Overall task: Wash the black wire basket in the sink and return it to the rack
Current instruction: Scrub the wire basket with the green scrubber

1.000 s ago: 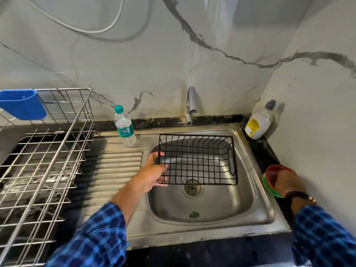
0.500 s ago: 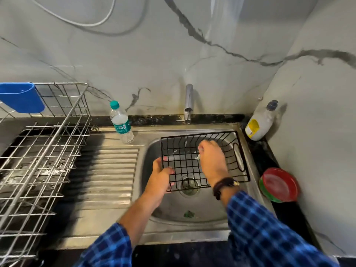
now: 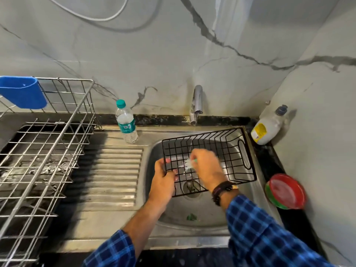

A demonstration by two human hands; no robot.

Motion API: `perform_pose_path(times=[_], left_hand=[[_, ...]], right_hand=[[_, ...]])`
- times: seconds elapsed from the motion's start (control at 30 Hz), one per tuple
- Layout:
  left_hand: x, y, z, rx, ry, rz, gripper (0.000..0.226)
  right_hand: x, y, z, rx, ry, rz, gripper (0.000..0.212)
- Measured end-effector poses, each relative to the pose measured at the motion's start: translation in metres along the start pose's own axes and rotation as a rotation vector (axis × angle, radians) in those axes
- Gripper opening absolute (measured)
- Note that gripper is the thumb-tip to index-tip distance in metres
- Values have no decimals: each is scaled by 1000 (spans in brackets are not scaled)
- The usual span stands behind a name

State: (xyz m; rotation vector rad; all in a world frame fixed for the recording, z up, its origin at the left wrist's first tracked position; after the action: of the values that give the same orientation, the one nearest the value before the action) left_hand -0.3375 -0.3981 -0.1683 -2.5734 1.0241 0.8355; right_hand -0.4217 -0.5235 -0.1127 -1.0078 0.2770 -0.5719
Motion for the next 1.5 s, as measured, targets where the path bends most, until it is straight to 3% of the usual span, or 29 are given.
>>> perform_pose_path(times=[0.17, 0.43, 0.7, 0.93, 1.0, 1.23, 1.37, 1.5], left_hand=[[0, 0, -1, -55, 23, 17, 41], [5, -3, -9, -61, 79, -35, 37], [10, -9, -5, -237, 85, -13, 38], [10, -1, -19, -6, 254, -19, 37], [12, -4, -19, -35, 251, -22, 38], [13, -10, -15, -171, 189, 17, 38], [19, -11, -17, -136, 141, -24, 36], [17, -5, -12, -64, 108, -33, 34]], right_hand=[[-4, -46, -47, -209, 266, -83, 13], [-7, 33, 28, -140, 84, 229, 11], [2, -53, -33, -515, 345, 319, 25], [8, 27, 56, -185, 38, 357, 23], [12, 22, 45, -231, 34, 381, 22], [5, -51, -46, -571, 276, 366, 27], [-1, -12, -11, -420, 154, 379, 21], [13, 32, 7, -38, 77, 367, 11]])
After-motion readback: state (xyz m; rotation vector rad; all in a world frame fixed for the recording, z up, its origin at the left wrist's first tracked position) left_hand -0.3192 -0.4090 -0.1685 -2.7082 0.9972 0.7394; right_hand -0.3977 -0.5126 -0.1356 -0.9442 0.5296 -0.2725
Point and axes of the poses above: each hand's wrist, its own x-axis towards the middle knuckle, its own y-axis out of the palm, z = x × y, the point moved 7 cm from there along x, towards the middle knuckle, and after that the axes turned 14 degrees about -y, right-handed, at the moved point
